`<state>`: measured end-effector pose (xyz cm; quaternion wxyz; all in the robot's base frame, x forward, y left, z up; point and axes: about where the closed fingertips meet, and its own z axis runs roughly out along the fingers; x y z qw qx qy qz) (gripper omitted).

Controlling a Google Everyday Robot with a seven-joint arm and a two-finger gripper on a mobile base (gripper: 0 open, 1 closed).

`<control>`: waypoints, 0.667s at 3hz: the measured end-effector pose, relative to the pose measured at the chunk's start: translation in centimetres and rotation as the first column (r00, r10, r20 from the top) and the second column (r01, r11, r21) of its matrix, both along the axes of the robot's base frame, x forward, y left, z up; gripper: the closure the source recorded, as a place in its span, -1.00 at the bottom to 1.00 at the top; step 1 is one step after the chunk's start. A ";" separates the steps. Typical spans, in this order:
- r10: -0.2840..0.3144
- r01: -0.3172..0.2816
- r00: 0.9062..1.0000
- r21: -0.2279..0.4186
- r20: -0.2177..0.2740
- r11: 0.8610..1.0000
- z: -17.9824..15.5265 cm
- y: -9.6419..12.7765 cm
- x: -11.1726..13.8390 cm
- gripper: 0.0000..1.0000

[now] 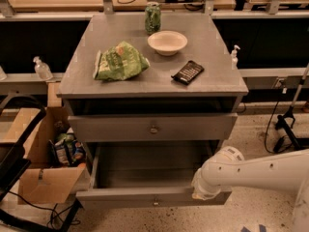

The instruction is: Open middle drawer

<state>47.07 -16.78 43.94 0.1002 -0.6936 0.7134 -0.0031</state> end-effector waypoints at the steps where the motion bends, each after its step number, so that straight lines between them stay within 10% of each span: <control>1: 0.027 -0.027 0.999 0.014 -0.028 1.000 0.4 0.4 -2.4 1.00; 2: 0.032 -0.032 0.999 0.017 -0.032 0.999 0.5 0.5 -2.8 1.00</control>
Offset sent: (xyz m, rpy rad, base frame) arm -0.2900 0.0289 0.0717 0.1683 0.3234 0.3314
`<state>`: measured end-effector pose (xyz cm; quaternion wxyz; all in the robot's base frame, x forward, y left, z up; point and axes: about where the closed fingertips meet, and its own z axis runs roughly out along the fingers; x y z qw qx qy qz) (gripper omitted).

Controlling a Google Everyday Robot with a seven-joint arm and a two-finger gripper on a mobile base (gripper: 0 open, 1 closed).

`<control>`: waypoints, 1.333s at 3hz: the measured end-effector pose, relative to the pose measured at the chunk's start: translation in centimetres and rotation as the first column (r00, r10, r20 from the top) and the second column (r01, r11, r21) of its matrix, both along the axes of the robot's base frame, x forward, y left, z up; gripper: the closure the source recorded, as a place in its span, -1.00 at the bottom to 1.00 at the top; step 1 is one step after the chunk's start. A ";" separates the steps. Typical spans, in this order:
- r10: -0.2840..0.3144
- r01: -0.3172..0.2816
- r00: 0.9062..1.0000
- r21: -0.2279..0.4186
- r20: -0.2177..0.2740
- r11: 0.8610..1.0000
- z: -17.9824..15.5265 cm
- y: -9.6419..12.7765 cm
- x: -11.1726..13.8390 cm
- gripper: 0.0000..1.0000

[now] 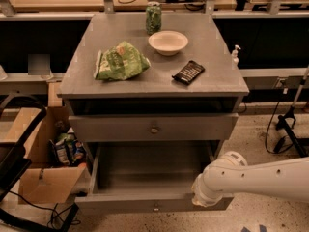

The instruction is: Open middle drawer

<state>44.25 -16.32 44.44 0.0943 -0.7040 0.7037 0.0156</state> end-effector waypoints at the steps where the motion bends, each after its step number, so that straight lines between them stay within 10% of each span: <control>1: 0.025 -0.025 0.999 0.012 -0.022 1.000 0.3 0.3 -1.9 1.00; 4: 0.026 -0.025 0.999 0.012 -0.023 1.000 0.3 0.3 -1.9 -0.47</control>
Offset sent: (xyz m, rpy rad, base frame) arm -0.0189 0.0030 0.0031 0.0112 0.0220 0.0248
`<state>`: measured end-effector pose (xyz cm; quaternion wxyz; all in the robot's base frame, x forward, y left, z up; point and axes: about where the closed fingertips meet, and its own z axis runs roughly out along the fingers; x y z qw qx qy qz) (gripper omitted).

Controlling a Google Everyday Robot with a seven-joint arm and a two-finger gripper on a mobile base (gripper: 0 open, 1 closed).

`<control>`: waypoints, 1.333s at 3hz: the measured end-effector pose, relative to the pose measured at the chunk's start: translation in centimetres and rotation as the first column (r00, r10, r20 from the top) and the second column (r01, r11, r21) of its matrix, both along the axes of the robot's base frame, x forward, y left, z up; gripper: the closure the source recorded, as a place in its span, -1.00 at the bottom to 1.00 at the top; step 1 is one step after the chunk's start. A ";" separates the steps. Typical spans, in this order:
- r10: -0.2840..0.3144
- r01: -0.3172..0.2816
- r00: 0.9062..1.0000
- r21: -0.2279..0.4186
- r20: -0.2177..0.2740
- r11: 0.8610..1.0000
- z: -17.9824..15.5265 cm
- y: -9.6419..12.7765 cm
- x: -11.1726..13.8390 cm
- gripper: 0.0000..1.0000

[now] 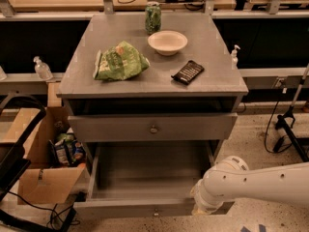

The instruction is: Open middle drawer

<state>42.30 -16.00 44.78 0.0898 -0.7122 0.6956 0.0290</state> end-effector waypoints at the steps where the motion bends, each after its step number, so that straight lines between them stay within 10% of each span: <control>1: 0.000 0.000 1.000 0.000 0.000 1.000 0.0 0.0 0.0 -0.93; 3: 0.000 0.000 1.000 0.000 -0.001 1.000 0.0 0.0 0.0 -1.00; 4: -0.024 0.025 0.999 0.009 -0.036 1.000 -1.0 -0.6 -1.5 -0.46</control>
Offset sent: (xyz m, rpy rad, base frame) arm 0.0000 0.0000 0.0002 0.0000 0.0000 0.0000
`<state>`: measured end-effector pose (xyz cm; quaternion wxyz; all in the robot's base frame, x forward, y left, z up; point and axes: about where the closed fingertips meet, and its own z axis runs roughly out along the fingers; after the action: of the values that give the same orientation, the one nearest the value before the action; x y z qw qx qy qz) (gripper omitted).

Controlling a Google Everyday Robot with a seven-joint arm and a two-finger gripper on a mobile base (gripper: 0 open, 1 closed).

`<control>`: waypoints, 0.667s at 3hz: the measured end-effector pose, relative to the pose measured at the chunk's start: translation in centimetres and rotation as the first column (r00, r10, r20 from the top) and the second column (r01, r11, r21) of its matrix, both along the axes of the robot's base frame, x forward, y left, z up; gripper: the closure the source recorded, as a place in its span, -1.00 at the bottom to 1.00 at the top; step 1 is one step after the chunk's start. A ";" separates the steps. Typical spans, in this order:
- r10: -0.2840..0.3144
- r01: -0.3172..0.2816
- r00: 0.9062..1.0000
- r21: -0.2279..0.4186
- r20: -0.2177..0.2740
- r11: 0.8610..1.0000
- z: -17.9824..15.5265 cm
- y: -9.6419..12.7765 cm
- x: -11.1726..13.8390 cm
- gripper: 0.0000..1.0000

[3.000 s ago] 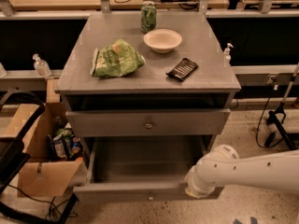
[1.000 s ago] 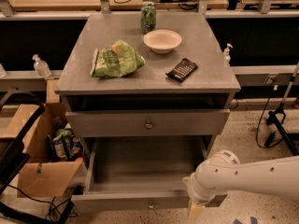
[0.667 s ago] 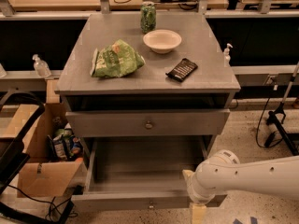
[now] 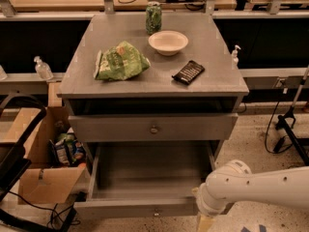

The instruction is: Open middle drawer

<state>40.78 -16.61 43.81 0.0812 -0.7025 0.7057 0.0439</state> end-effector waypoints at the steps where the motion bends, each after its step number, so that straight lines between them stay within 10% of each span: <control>1: -0.039 0.039 0.999 0.003 -0.032 0.999 -0.3 -0.7 -1.8 0.00; 2: -0.079 0.079 0.994 -0.014 -0.069 0.997 -0.2 -1.5 -3.9 0.47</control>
Offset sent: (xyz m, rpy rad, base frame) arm -0.0644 -0.0235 0.0004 -0.0289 0.1116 -0.1305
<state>36.85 -18.11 43.57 0.0546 -0.6725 0.7356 0.0611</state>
